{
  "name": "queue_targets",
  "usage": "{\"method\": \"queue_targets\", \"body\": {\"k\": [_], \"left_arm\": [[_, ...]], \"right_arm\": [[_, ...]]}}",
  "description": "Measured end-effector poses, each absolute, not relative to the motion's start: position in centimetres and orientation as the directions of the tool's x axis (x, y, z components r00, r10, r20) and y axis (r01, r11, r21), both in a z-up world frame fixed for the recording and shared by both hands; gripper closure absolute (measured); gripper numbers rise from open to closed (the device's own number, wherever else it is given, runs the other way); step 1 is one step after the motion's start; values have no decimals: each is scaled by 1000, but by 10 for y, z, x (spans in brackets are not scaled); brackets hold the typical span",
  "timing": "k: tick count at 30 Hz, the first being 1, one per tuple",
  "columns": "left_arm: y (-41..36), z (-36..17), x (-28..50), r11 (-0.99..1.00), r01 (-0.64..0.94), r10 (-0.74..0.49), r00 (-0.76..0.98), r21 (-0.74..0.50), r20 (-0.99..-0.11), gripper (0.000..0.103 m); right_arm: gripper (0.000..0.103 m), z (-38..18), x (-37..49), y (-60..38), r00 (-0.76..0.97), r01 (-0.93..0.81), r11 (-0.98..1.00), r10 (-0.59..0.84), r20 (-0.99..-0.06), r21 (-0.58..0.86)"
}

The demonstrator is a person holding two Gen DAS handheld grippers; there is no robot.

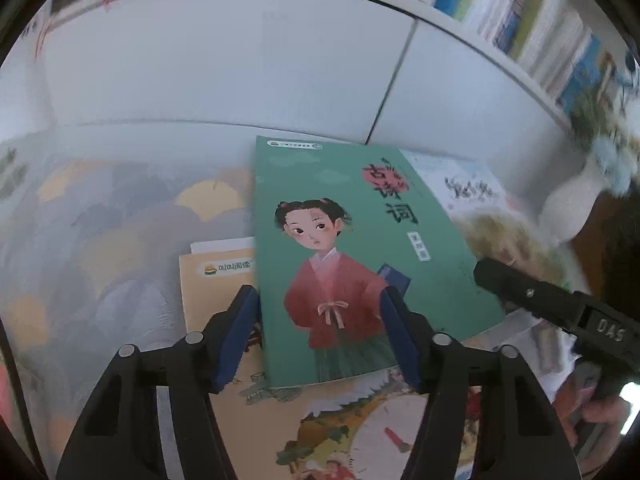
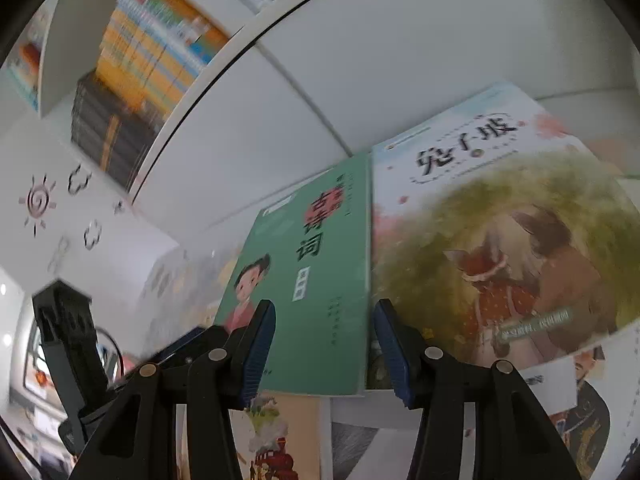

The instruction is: Organize books

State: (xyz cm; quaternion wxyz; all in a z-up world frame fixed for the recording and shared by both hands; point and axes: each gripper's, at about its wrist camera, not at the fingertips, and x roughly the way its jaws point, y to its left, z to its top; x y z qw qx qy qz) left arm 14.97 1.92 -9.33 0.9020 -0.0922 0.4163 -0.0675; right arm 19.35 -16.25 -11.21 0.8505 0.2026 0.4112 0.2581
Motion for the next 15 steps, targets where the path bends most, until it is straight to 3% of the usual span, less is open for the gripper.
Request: {"method": "queue_targets", "body": {"k": [7, 15], "left_arm": [[22, -92, 145, 970, 48, -214, 636, -239, -742, 44], [13, -91, 144, 983, 51, -169, 616, -175, -769, 44]], "right_arm": [[51, -109, 190, -156, 531, -291, 812, 577, -620, 506], [51, -107, 190, -153, 512, -290, 821, 567, -646, 491]]}}
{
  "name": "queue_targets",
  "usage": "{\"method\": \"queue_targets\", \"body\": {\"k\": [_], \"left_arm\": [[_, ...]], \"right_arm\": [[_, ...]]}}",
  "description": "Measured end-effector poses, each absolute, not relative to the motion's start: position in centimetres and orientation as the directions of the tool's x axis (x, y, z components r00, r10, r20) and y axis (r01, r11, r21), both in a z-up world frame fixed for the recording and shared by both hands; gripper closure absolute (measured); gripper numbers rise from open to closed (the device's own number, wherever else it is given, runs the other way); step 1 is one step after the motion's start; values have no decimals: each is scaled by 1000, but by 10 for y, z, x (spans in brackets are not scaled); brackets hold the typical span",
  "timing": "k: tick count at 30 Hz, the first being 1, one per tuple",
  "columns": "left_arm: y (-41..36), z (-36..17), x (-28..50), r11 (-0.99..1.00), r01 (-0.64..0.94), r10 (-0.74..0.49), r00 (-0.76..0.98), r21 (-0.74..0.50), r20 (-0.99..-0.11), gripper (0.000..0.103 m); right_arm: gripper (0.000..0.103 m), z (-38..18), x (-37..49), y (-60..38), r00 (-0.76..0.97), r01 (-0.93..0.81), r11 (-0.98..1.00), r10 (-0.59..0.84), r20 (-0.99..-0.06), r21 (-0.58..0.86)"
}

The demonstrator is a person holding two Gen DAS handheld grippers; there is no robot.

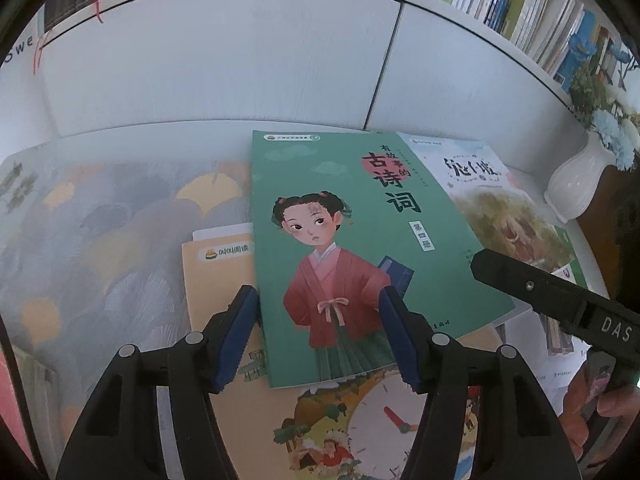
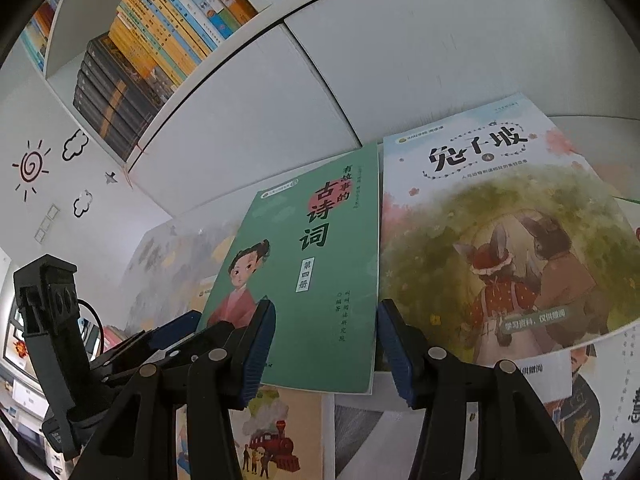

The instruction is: Organize books

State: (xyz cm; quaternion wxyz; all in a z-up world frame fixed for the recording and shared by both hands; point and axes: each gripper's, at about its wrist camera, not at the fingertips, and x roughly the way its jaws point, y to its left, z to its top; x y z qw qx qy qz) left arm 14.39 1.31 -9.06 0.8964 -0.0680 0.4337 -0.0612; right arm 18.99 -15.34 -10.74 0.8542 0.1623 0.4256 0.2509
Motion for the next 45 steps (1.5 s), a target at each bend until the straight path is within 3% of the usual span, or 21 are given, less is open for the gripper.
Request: {"method": "queue_targets", "body": {"k": [13, 20, 33, 39, 45], "left_arm": [[5, -87, 85, 991, 85, -131, 571, -100, -810, 44], [20, -85, 29, 973, 121, -229, 539, -194, -811, 44], [43, -91, -82, 959, 192, -281, 520, -211, -807, 44], [55, -98, -111, 945, 213, -324, 501, -249, -802, 44], [59, -102, -99, 969, 175, -241, 523, -173, -818, 44]], "right_arm": [[51, -105, 148, -155, 420, -307, 807, 590, -690, 504], [50, -97, 83, -143, 407, -346, 844, 528, -746, 409], [51, -109, -42, -121, 313, -437, 827, 509, -801, 355], [51, -121, -82, -119, 273, -487, 784, 555, -786, 385], [53, -129, -63, -133, 236, -453, 745, 630, -740, 490]]}}
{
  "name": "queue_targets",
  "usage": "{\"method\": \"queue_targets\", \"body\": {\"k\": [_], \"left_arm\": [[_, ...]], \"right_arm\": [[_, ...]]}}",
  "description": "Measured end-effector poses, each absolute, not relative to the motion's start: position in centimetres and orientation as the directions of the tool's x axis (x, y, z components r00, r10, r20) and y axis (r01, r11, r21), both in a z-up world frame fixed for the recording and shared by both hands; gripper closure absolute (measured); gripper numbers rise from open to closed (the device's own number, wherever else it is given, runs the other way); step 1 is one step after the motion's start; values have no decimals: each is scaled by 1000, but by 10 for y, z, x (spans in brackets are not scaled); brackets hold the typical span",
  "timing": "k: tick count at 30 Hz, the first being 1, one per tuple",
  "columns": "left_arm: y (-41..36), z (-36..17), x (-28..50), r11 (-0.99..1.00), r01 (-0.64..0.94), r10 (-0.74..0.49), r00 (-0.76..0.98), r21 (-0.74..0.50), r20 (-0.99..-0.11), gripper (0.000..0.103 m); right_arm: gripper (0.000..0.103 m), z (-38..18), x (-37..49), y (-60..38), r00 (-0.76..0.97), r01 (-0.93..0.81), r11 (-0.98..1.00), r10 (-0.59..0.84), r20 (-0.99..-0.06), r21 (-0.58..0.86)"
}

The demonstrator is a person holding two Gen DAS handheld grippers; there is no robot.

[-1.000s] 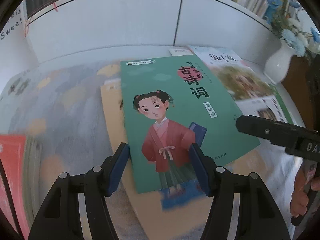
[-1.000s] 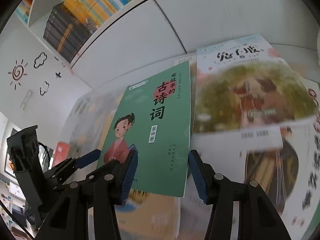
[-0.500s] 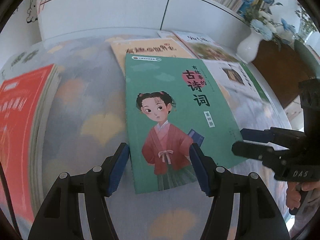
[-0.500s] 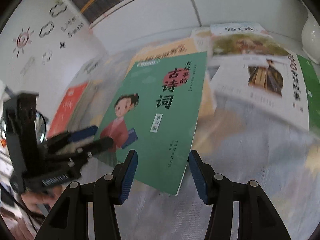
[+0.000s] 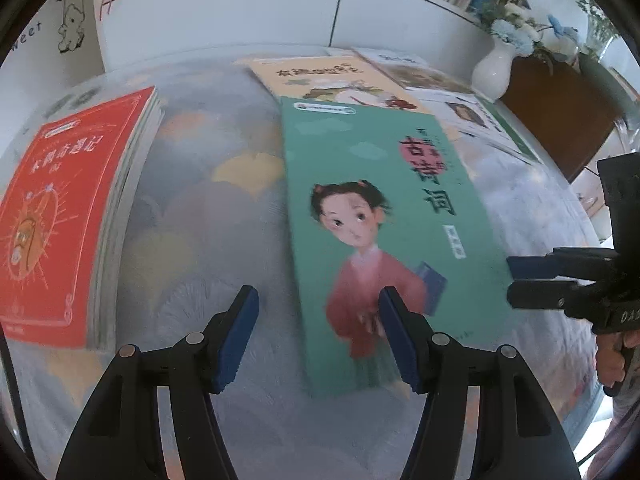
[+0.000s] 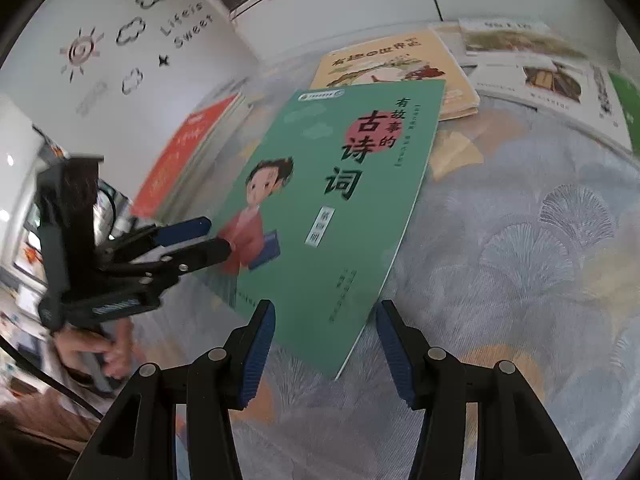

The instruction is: Organize books

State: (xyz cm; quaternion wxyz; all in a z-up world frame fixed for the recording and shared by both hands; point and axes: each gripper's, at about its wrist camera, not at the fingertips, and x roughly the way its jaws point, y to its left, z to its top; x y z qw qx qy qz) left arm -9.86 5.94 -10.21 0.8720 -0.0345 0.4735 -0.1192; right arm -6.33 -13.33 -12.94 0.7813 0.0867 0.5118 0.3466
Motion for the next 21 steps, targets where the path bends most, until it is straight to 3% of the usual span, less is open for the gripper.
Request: {"method": "queue_targets", "body": {"k": [12, 16, 21], "left_arm": [[55, -105, -71, 950, 219, -307, 510, -224, -804, 44], [59, -105, -65, 939, 225, -342, 513, -261, -788, 44], [73, -105, -55, 922, 203, -387, 509, -330, -768, 56]], "right_arm": [[57, -160, -12, -158, 124, -378, 552, 826, -550, 744], [57, -159, -6, -150, 107, -417, 553, 818, -565, 722], [59, -162, 10, -143, 88, -409, 540, 826, -557, 736]]}}
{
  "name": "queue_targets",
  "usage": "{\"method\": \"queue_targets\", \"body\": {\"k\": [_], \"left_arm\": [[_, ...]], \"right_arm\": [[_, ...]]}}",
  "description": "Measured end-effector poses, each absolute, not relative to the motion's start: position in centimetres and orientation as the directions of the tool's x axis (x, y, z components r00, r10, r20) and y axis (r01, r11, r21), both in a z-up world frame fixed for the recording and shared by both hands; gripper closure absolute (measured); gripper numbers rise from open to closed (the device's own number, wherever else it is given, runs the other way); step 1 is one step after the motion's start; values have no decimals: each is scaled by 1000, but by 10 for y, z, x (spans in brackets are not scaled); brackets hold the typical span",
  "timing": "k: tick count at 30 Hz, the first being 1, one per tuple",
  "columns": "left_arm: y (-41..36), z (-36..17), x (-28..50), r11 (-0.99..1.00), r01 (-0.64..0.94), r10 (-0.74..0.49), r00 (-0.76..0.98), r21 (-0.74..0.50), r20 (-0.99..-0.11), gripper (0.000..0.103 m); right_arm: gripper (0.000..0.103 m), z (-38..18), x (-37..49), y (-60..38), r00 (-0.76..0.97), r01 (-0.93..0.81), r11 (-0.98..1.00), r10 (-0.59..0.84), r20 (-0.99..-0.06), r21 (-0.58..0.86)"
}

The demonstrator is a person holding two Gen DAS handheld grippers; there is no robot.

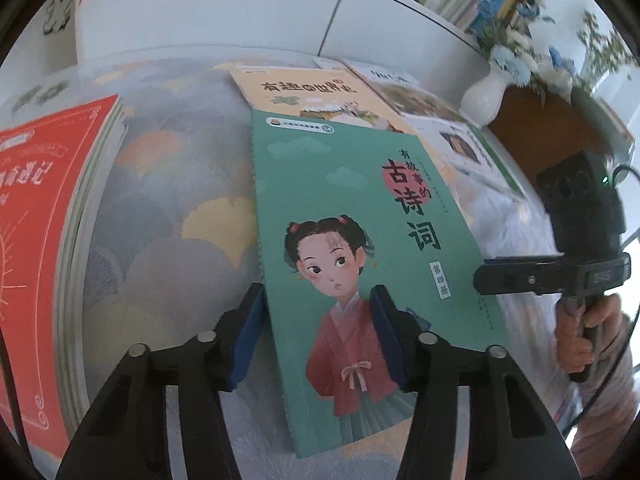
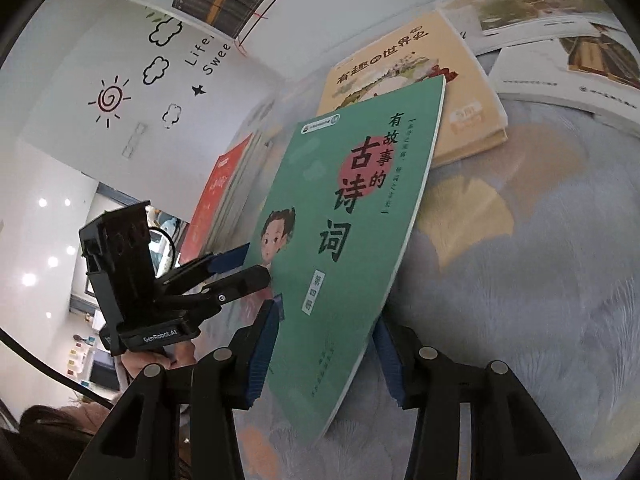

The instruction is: Organize books

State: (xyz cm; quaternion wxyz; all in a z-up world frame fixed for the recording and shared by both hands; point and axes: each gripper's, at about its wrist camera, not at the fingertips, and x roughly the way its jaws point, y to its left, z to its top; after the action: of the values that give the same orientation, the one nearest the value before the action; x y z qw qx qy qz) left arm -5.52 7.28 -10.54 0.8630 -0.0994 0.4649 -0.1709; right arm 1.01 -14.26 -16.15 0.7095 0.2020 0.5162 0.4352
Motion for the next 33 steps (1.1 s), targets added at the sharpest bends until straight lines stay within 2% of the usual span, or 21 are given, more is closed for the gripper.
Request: {"method": "queue_targets", "body": {"k": [1, 3, 4, 6, 10, 17, 25, 30, 33], "left_arm": [[77, -106, -53, 913, 193, -406, 506, -358, -761, 57], [83, -107, -49, 897, 183, -437, 500, -402, -748, 60], [85, -108, -48, 890, 180, -449, 499, -418, -741, 61], [85, -108, -47, 893, 186, -444, 505, -409, -740, 67], [76, -107, -49, 916, 208, -400, 521, -342, -754, 68], [79, -108, -48, 917, 207, -399, 529, -341, -749, 68], [79, -107, -48, 913, 201, -406, 527, -355, -746, 68], [86, -107, -47, 893, 184, -443, 510, -410, -737, 69], [86, -105, -50, 894, 174, -441, 501, -413, -744, 69]], "right_arm": [[63, -163, 12, -142, 95, -411, 545, 823, -560, 731], [77, -165, 12, -147, 115, -420, 555, 817, -565, 718], [81, -167, 15, -150, 120, -418, 553, 820, -560, 721], [89, -176, 21, -160, 113, -391, 522, 844, -524, 758], [90, -178, 21, -164, 97, -397, 511, 849, -519, 762], [90, -173, 18, -159, 113, -415, 517, 846, -522, 749], [90, -168, 13, -150, 143, -441, 534, 835, -531, 721], [87, -162, 9, -145, 154, -459, 555, 819, -553, 693], [88, -149, -3, -134, 183, -536, 586, 783, -595, 607]]}}
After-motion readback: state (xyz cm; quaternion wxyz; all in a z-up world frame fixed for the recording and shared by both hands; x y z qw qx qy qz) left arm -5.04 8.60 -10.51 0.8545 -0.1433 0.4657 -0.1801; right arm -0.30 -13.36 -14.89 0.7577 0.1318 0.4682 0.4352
